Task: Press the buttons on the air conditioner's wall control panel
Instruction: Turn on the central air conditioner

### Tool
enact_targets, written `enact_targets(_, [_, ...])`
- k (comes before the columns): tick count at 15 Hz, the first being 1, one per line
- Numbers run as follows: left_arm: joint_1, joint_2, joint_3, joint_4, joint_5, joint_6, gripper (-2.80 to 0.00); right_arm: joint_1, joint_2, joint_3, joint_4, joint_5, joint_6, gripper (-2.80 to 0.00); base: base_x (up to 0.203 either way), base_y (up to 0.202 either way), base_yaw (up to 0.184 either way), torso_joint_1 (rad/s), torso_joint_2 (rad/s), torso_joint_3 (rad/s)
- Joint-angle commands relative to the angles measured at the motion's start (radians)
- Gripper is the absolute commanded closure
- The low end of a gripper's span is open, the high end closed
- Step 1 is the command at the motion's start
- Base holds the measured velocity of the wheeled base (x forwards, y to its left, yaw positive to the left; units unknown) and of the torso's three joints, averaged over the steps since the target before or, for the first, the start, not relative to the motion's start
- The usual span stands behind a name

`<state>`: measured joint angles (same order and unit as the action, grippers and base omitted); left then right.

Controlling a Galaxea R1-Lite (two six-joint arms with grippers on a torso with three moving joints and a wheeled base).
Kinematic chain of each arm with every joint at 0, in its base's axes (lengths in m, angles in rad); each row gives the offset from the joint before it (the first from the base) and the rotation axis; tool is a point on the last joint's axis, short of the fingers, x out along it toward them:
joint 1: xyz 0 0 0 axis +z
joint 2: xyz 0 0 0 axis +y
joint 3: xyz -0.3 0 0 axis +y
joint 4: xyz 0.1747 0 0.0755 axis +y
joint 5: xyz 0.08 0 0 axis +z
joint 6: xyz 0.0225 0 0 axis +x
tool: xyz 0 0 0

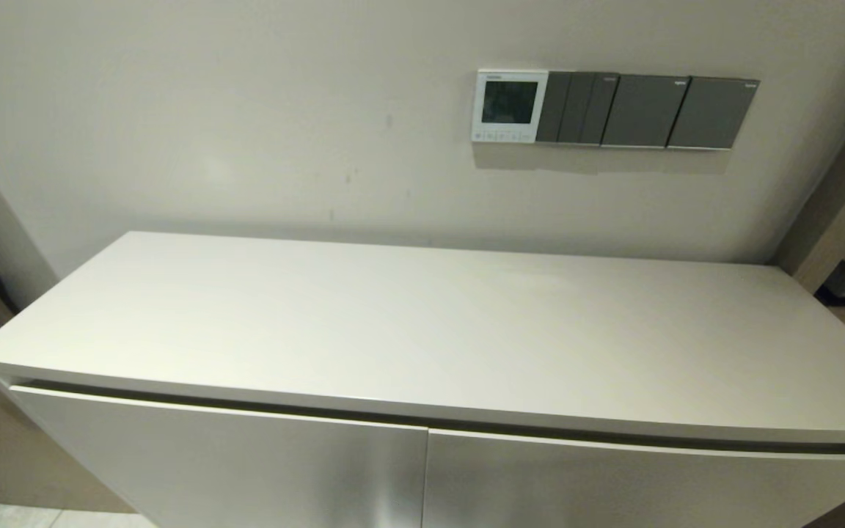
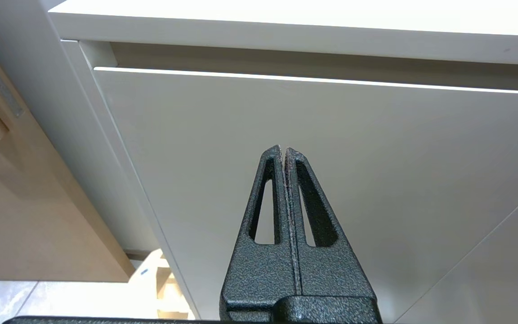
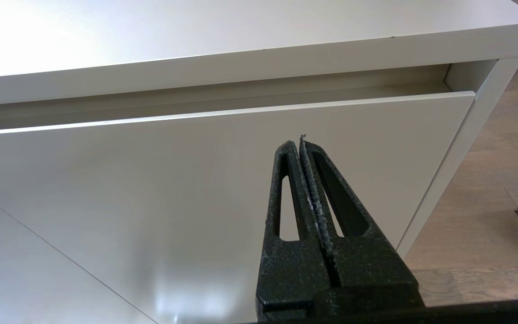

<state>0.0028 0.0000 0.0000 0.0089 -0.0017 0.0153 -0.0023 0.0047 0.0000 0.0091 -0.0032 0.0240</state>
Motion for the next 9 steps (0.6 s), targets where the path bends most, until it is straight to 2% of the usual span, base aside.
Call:
enact_targets(1, [0.0,0.0,0.0,-0.001,0.0,0.0,0.0,-0.001,0.0,0.003,0.0,0.0,-0.001,0.0,0.0,0.0,0.0,0.0,0.0,0.0])
enact_targets(7, [0.0,0.0,0.0,-0.001,0.0,0.0,0.0,-0.001,0.0,-0.003,-0.01,0.004,-0.031,0.0,0.0,0.0,0.0,0.0,0.0,0.0])
enact_targets(9, [0.0,0.0,0.0,0.0,0.0,0.0,0.0,-0.001,0.0,-0.066,0.002,0.017,-0.044,0.0,0.0,0.0,0.0,0.0,0.0,0.0])
